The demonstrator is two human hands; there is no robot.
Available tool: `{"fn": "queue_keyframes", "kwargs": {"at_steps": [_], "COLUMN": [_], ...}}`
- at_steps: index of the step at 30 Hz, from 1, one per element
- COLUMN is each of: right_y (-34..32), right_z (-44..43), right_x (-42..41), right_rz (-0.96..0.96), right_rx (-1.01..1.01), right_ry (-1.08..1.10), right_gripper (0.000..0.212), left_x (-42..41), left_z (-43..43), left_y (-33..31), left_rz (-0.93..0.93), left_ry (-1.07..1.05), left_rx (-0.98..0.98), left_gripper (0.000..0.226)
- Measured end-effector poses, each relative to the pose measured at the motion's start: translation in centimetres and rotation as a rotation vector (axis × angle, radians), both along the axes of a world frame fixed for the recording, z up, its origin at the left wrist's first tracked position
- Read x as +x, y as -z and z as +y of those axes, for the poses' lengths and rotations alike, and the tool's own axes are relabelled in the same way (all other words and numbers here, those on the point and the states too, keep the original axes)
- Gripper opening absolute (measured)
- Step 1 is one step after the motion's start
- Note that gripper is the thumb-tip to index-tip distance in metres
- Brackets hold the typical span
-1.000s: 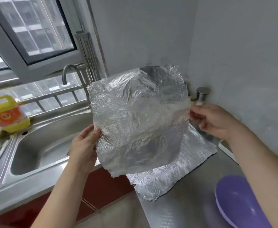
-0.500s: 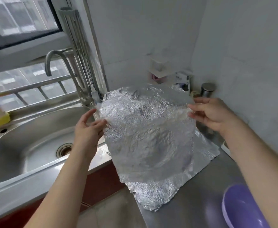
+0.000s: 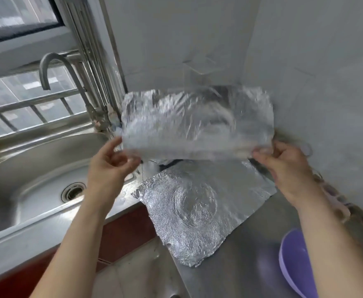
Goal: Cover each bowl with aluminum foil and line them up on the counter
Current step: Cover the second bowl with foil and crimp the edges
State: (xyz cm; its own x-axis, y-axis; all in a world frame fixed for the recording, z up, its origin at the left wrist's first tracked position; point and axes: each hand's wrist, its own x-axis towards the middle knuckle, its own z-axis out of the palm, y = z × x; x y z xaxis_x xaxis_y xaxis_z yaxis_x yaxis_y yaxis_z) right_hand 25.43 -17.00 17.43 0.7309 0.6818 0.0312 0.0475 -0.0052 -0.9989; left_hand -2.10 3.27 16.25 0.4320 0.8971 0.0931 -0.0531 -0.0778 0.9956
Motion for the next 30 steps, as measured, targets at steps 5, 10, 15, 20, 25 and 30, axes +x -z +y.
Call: {"fn": "queue_keyframes", "kwargs": {"at_steps": [5,10,15,20,25,30], "right_y": [10.2,16.4,18.5,20.4,20.8,20.7], "right_z": [-3.0,-4.0,-4.1,-3.8,-3.4,-3.1], "right_x": [-2.7,-4.7,-4.8,-3.8,-3.2,-3.1], "right_rz": [0.106,0.069,0.020,-0.070,-0.112,-0.080], "right_rx": [-0.323,-0.501,-0.535,-0.696,-0.774,-0.905], "right_ry": [-0.062,-0.142,-0.103,-0.118,-0.081,0.012], "right_gripper": [0.019,0.027,0.035,0.020,0.019,0.030], "left_x": [-2.3,-4.4,-4.4,-3.7,-2.8,-1.3], "left_z": [-2.9,-3.6,-3.0,-1.9,-0.6,0.0], "left_y": [8.5,15.8,17.6,18.1,18.3,19.4], "left_rz": [0.413,0.792,0.920,0.908,0.928,0.937], "left_ry": [-0.029,0.043,0.148,0.265,0.345,0.314], "left_rx": [0.100,0.139,0.187,0.151,0.234,0.178], "left_gripper": [0.036,0.023,0.011,0.027,0.020,0.034]}}
